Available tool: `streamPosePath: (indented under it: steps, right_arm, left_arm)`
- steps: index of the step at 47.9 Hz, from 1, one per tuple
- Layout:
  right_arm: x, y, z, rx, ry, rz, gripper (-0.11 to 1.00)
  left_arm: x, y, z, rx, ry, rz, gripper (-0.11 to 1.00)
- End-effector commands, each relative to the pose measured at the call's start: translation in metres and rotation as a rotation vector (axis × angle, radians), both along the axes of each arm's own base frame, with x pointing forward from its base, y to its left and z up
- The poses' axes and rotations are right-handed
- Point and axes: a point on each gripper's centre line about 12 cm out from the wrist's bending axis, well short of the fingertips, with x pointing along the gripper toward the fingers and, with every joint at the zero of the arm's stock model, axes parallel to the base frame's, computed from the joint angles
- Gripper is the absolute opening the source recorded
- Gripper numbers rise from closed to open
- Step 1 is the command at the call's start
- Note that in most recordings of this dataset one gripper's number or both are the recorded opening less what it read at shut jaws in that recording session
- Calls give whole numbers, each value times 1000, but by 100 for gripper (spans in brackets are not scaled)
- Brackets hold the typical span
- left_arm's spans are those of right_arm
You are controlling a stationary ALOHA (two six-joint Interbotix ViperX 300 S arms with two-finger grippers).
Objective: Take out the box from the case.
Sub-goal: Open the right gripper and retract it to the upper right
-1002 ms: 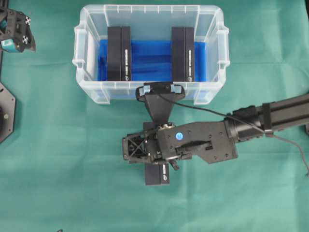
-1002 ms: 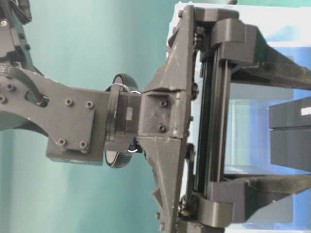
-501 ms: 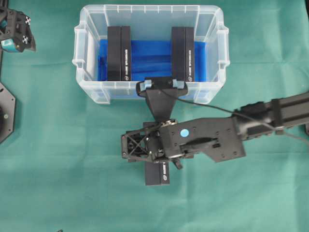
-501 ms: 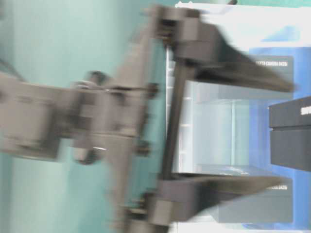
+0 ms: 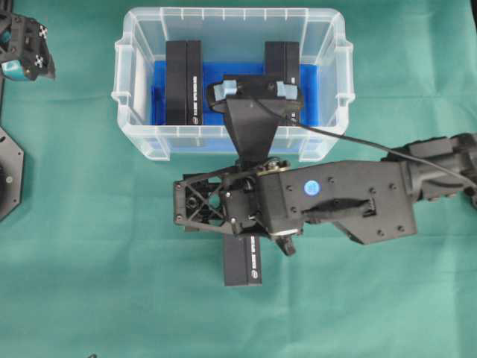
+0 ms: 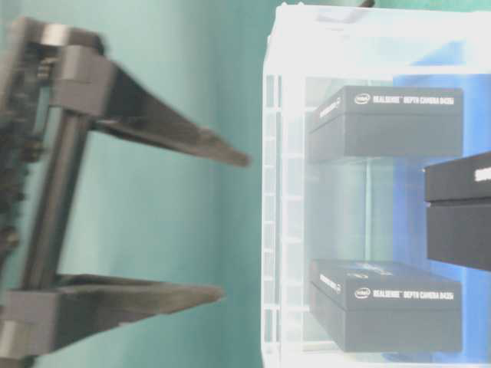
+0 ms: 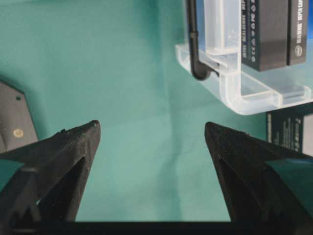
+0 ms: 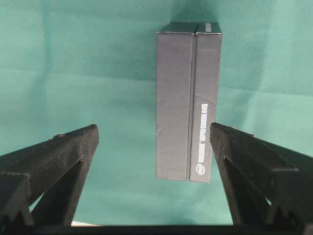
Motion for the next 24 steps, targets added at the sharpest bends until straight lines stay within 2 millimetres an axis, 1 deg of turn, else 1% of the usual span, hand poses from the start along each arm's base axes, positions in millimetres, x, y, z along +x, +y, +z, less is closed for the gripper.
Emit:
streamPosePath:
  steps: [1, 9, 13, 19, 24]
  right_arm:
    - [-7, -1, 27, 5, -58, 2, 94]
    - [-8, -1, 27, 5, -50, 3, 94]
    - [-12, 3, 27, 8, -30, 7, 93]
    - [-25, 8, 28, 3, 20, 14, 92]
    - [-42, 12, 30, 4, 59, 15, 91]
  left_arm:
    - [0, 0, 6, 7, -20, 1, 89]
    - [0, 0, 6, 8, -20, 0, 89]
    - [0, 0, 6, 9, -19, -3, 89]
    - [0, 0, 6, 9, -19, -4, 89]
    - [0, 0, 5, 6, -20, -5, 89]
